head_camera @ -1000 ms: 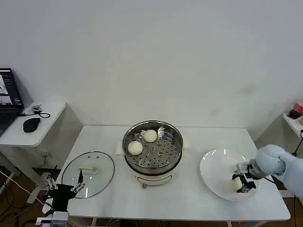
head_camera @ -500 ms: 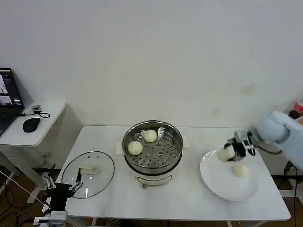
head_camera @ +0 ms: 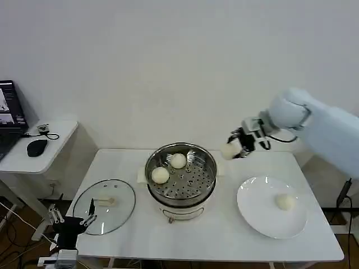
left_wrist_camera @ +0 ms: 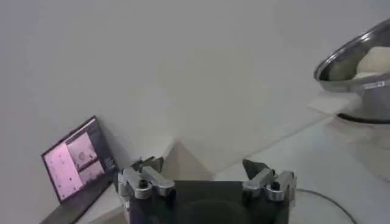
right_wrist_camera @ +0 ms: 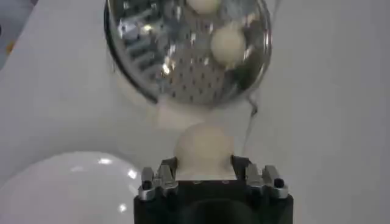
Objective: Take steamed baozi put them in steamer then cover it.
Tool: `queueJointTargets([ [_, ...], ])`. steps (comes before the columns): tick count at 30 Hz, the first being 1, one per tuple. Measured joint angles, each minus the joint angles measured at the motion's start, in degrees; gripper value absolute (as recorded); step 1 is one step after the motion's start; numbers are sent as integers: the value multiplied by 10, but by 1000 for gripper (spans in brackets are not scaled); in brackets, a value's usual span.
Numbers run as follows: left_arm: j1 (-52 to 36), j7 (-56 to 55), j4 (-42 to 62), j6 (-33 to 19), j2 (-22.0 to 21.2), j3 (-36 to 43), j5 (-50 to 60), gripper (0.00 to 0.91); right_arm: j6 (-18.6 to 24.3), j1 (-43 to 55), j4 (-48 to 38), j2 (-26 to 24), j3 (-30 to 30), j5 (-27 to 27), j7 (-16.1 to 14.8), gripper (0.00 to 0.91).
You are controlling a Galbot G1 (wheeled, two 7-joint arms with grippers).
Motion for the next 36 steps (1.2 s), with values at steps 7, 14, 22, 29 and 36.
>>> queueJointTargets([
  [7,7,-1,-6,0,-3,-9,-1,907,23,11,-27,102,-34,-5,-1,625],
  [14,10,-2,-7,-1,-10,-13,0,907,63,1,-52,182,-64,-22,-7,625],
  [22,11,-2,-9,-1,-10,-20,-1,907,116,-15,-55,221,-94,-41,-11,625],
  [29,11,-2,-10,-1,-12,-20,-1,907,148,-17,-57,234,-108,-57,-20,625],
  [36,10,-3,-8,-2,-12,-19,-1,907,166,-19,-51,234,-120,-64,-32,625],
])
